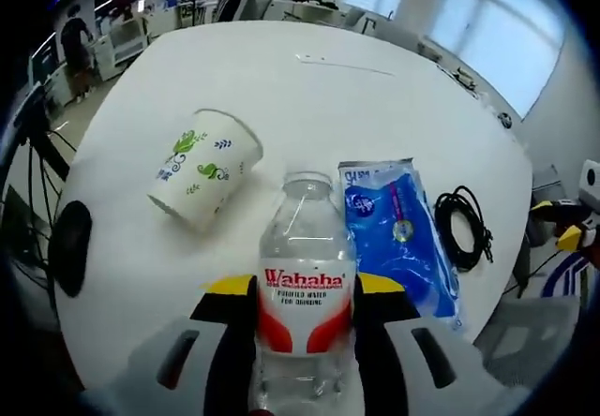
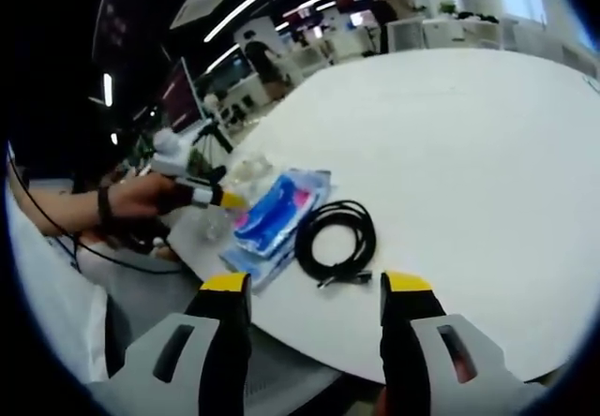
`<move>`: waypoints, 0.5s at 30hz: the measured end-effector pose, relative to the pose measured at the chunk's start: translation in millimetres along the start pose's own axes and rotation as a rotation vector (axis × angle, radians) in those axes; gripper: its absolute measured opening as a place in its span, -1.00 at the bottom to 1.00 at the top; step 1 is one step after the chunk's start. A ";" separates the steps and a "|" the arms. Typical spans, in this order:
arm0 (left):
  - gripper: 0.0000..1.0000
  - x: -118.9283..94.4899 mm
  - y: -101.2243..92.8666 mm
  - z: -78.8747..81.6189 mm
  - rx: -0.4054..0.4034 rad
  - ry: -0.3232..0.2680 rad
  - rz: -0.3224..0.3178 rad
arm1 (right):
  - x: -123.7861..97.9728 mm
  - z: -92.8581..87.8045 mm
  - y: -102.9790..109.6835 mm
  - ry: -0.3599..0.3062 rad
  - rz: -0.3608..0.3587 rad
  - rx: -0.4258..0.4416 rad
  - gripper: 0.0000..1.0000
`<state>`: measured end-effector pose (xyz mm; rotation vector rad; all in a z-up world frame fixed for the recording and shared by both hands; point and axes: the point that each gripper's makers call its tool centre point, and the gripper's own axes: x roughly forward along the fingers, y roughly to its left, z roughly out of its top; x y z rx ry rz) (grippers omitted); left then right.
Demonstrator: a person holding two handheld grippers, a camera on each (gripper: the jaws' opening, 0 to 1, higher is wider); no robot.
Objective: Arrange the tabletop items into an orderly group along one side of the table until the central work area is clear of visible clutter.
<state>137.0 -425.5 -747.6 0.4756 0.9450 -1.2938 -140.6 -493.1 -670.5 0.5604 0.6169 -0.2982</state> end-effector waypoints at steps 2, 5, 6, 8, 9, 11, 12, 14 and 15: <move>-0.21 -6.0 -0.1 0.9 -0.004 -0.018 0.006 | 1.0 0.1 1.8 0.000 0.005 -0.004 0.07; -0.21 -11.4 1.0 1.5 -0.012 -0.033 0.012 | 1.7 0.2 3.3 0.001 0.009 -0.008 0.07; -0.21 -12.7 2.6 1.6 -0.017 -0.039 0.015 | 2.1 0.6 4.2 0.000 0.011 -0.009 0.07; -0.21 -14.5 2.7 1.5 -0.019 -0.043 0.017 | 2.9 1.1 5.1 0.000 0.014 -0.012 0.07; -0.21 -17.3 2.3 1.6 -0.021 -0.050 0.020 | 3.0 1.3 5.5 0.000 0.016 -0.014 0.07; -0.21 -21.1 1.9 1.7 -0.023 -0.060 0.022 | 2.9 2.2 6.4 -0.004 0.018 -0.017 0.06; -0.21 -22.4 1.9 1.6 -0.023 -0.064 0.024 | 3.0 2.6 6.9 -0.005 0.020 -0.017 0.06; -0.21 -25.8 3.3 1.2 -0.030 -0.075 0.029 | 2.9 2.5 6.9 -0.005 0.020 -0.020 0.06; -0.21 -28.2 3.5 0.7 -0.032 -0.079 0.030 | 2.6 2.2 7.3 -0.006 0.021 -0.020 0.06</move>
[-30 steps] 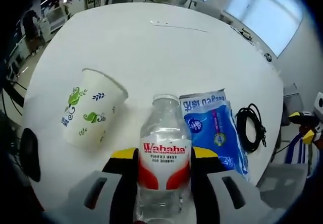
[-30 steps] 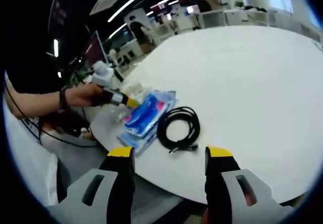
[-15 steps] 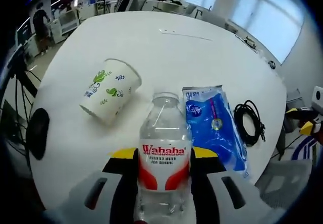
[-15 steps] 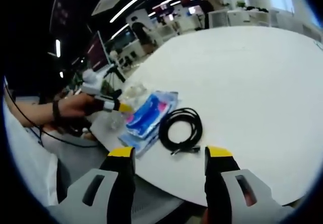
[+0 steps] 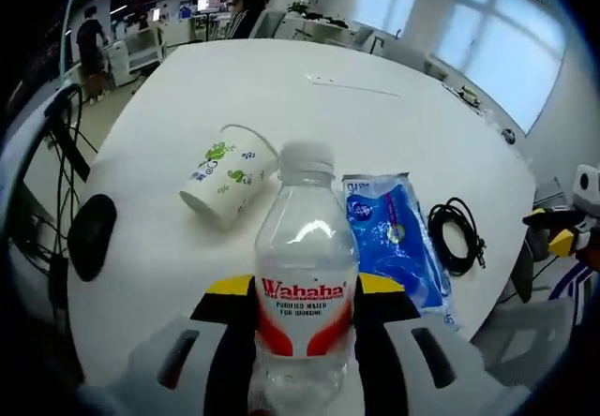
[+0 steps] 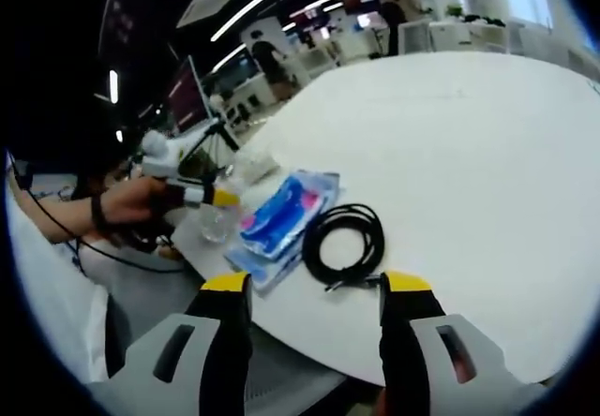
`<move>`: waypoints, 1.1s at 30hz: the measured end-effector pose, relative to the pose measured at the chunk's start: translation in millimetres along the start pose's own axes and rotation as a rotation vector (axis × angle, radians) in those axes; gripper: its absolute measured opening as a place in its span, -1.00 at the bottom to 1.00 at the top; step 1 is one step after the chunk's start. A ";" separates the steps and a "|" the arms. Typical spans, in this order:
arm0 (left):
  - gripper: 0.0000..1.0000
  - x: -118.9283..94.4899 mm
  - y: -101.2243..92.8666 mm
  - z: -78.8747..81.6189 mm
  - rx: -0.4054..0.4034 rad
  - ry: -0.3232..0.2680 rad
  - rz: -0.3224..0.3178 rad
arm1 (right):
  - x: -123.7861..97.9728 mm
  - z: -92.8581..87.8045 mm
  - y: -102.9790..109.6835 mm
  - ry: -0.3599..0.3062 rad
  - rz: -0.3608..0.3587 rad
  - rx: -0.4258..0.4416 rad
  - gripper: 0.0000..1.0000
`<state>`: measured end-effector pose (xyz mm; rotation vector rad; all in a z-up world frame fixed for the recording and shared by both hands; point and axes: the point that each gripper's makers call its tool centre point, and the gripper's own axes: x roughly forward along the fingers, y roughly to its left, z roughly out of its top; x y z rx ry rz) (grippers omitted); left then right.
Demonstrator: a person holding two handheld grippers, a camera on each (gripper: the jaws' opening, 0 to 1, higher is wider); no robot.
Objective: Arrange the tabletop items into an orderly group along one side of the table until the central work area is clear of visible clutter.
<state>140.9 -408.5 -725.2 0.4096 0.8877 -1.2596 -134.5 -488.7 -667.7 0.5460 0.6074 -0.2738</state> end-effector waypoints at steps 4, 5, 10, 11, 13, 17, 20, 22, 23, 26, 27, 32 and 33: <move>-0.21 -8.3 0.0 -0.4 -0.002 -0.017 0.008 | -1.1 -1.7 1.7 0.001 0.002 -0.002 0.06; -0.21 -10.7 0.9 -0.7 -0.006 -0.023 0.011 | -1.3 -2.0 2.2 0.001 0.003 -0.002 0.06; -0.21 -18.3 1.9 -3.2 -0.008 -0.045 0.019 | -2.4 -3.2 3.4 -0.003 0.005 -0.001 0.06; -0.21 -19.6 1.8 -3.5 -0.008 -0.047 0.020 | -2.4 -3.8 4.0 -0.003 0.005 0.000 0.06; -0.21 -22.8 1.4 -4.2 -0.003 -0.050 0.020 | -2.5 -4.7 4.5 -0.002 0.006 0.000 0.06; -0.22 -28.2 3.2 -4.6 0.009 -0.057 0.027 | -3.0 -6.3 5.4 -0.001 0.009 0.000 0.06; -0.22 -30.9 4.4 -4.1 0.008 -0.064 0.029 | -2.8 -6.6 6.2 -0.002 0.012 0.003 0.06; -0.22 -32.9 5.7 -2.4 0.008 -0.073 0.028 | -2.1 -6.8 6.5 -0.001 0.015 0.002 0.06; -0.22 -34.3 6.6 -1.1 0.007 -0.079 0.031 | -1.5 -6.0 6.9 -0.002 0.018 0.003 0.06; -0.22 -37.1 8.4 1.4 0.005 -0.089 0.037 | 0.1 -3.5 7.3 -0.008 0.023 0.008 0.05; -0.22 -37.7 8.9 1.6 0.005 -0.091 0.040 | 1.3 -2.6 7.4 -0.007 0.026 0.007 0.05; -0.22 -40.2 10.8 0.4 0.016 -0.103 0.054 | 5.7 -0.1 9.4 -0.002 0.036 -0.002 0.05; -0.22 -40.7 10.9 0.0 0.018 -0.104 0.054 | 6.6 0.7 10.0 -0.002 0.038 -0.004 0.05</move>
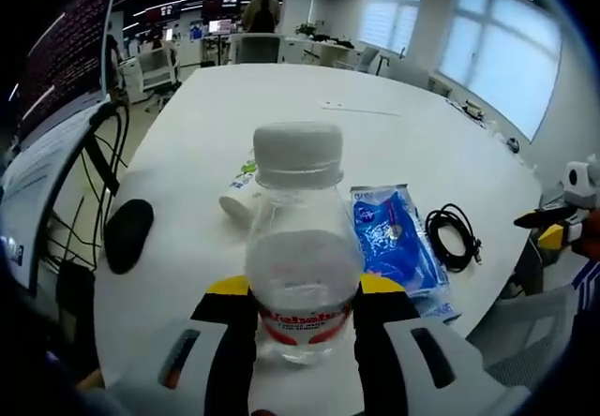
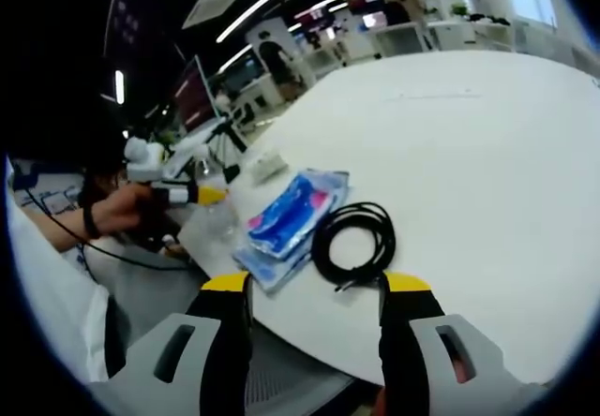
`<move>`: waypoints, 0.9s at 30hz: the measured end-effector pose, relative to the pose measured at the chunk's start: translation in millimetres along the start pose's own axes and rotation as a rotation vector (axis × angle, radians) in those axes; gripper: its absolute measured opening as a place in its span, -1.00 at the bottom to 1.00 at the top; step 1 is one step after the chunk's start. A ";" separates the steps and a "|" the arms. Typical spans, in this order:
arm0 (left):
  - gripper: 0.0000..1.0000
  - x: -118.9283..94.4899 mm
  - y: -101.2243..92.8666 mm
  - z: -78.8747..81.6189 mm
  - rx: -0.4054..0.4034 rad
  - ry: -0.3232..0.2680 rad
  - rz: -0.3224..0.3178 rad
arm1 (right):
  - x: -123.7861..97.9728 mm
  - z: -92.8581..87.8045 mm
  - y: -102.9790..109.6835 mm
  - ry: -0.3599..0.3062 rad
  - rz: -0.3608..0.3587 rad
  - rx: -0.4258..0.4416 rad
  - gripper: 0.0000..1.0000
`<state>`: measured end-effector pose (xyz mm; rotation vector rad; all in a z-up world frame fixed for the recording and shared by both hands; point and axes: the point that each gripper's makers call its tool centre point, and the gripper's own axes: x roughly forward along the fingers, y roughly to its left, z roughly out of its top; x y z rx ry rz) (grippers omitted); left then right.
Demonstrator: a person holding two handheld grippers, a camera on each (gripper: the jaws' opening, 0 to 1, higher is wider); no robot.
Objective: Arrange the tabletop items into an orderly group along one side of the table until the central work area is clear of visible clutter.
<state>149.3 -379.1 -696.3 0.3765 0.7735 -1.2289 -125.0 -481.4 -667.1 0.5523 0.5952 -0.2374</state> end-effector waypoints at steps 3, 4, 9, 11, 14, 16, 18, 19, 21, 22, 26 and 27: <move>-0.22 -2.2 0.4 -1.8 0.002 -0.008 0.004 | 1.6 1.1 1.3 0.001 0.005 -0.003 0.05; -0.22 -2.9 0.4 -2.3 0.006 -0.009 0.006 | 1.9 1.1 1.4 0.002 0.006 -0.004 0.05; -0.22 -7.6 -0.2 -7.0 0.028 -0.007 0.019 | 3.4 0.5 1.7 0.010 0.009 -0.008 0.05; -0.22 -10.4 0.4 -10.0 0.029 -0.003 0.028 | 3.6 0.5 1.9 0.012 0.008 -0.010 0.05; -0.22 -14.4 1.5 -15.2 0.039 -0.004 0.040 | 4.4 0.8 2.1 0.013 0.009 -0.010 0.06; -0.22 -15.6 3.3 -17.2 0.058 -0.014 0.054 | 5.9 1.1 3.2 0.015 0.011 -0.010 0.06; -0.22 -14.9 5.4 -20.3 0.076 -0.011 0.068 | 7.6 1.3 4.2 0.018 0.013 -0.012 0.05; -0.22 -14.9 6.3 -21.6 0.080 -0.009 0.074 | 7.9 1.4 4.6 0.019 0.014 -0.013 0.05; -0.22 -15.8 7.1 -20.9 0.077 -0.019 0.083 | 9.6 2.1 6.1 0.019 0.018 -0.014 0.06; -0.22 -15.9 7.5 -20.7 0.073 -0.020 0.087 | 10.0 2.4 6.6 0.018 0.018 -0.014 0.06; -0.22 -14.2 8.8 -19.9 0.059 -0.030 0.085 | 10.7 1.8 8.1 0.023 0.021 -0.018 0.06; -0.22 -14.1 8.9 -19.8 0.056 -0.033 0.081 | 10.4 1.5 7.7 0.024 0.021 -0.018 0.06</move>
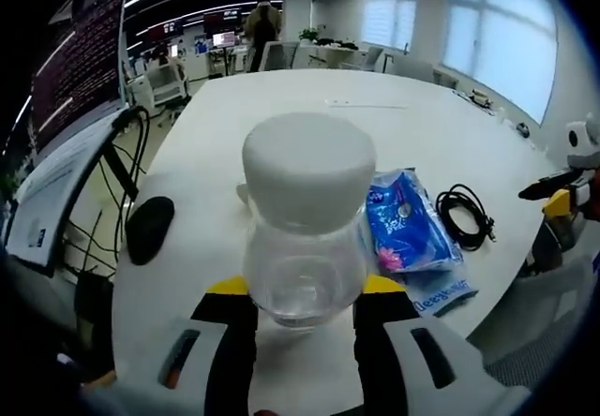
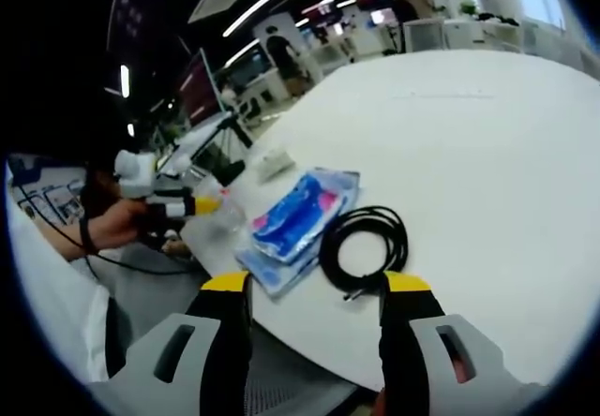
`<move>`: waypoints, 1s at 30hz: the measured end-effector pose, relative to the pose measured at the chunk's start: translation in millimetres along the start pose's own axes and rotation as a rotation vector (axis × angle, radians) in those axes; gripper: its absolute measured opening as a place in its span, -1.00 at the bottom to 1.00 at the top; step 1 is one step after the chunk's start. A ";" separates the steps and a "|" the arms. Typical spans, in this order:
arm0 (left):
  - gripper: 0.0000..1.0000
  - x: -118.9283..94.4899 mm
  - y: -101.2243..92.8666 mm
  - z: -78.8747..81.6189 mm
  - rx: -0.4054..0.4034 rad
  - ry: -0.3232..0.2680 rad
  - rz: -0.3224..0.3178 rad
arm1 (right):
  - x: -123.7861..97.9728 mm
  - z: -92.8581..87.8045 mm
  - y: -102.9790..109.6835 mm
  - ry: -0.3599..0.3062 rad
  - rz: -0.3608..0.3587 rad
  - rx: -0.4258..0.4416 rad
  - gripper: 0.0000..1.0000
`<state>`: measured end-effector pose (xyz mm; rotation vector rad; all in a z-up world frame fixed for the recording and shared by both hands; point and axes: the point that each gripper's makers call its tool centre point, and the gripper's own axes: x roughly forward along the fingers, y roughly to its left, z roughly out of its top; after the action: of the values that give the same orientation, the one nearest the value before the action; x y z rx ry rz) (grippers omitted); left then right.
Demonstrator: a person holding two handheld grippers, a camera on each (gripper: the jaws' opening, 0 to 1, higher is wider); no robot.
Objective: Arrange the tabletop items into an orderly group along one side of the table until the central work area is clear of visible clutter.
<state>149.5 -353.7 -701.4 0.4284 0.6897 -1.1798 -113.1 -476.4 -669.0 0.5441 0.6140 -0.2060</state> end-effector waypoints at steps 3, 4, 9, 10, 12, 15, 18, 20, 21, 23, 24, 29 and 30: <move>-0.22 0.3 -0.1 0.4 -0.008 -0.001 -0.004 | -0.5 -0.3 -0.4 -0.001 -0.001 0.003 0.06; -0.22 0.2 -0.4 0.6 -0.011 0.001 -0.005 | -0.7 -0.5 -0.4 0.000 -0.002 0.003 0.06; -0.22 2.0 -1.1 1.7 -0.024 -0.005 -0.013 | -0.7 -0.5 0.0 0.001 -0.001 0.003 0.06; -0.22 2.3 -1.3 2.1 -0.023 -0.005 -0.014 | -0.7 -0.1 -0.1 -0.001 -0.002 0.004 0.06; -0.22 3.9 -2.1 3.6 -0.012 -0.005 -0.015 | -0.5 0.7 -0.3 -0.004 -0.002 0.006 0.06; -0.22 6.5 -3.0 5.5 -0.010 -0.008 -0.018 | -0.6 0.9 -0.3 -0.004 -0.002 0.005 0.05; -0.22 9.8 -4.5 8.5 -0.009 -0.008 -0.022 | -1.6 -0.2 -1.1 -0.002 -0.003 0.006 0.05; -0.22 12.0 -6.0 10.5 -0.007 -0.008 -0.027 | -2.7 -1.1 -1.7 -0.001 -0.005 0.006 0.05; -0.22 12.8 -6.4 11.3 -0.007 -0.008 -0.029 | -3.2 -1.4 -2.0 -0.002 -0.005 0.007 0.05; -0.22 15.3 -7.1 13.5 -0.007 -0.008 -0.032 | -4.4 -2.6 -2.9 -0.001 -0.008 0.010 0.05; -0.22 16.5 -8.2 14.5 -0.006 -0.008 -0.034 | -5.0 -2.9 -3.7 -0.002 -0.011 0.012 0.05; -0.22 22.1 -13.1 19.3 0.002 -0.008 -0.045 | -7.2 -3.4 -6.5 -0.003 -0.018 0.015 0.05; -0.22 23.2 -13.9 20.2 0.004 -0.008 -0.047 | -7.6 -3.0 -7.0 -0.005 -0.020 0.017 0.05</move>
<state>146.8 -387.4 -702.1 0.4122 0.6939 -1.2270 -123.0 -480.6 -669.5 0.5539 0.6131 -0.2318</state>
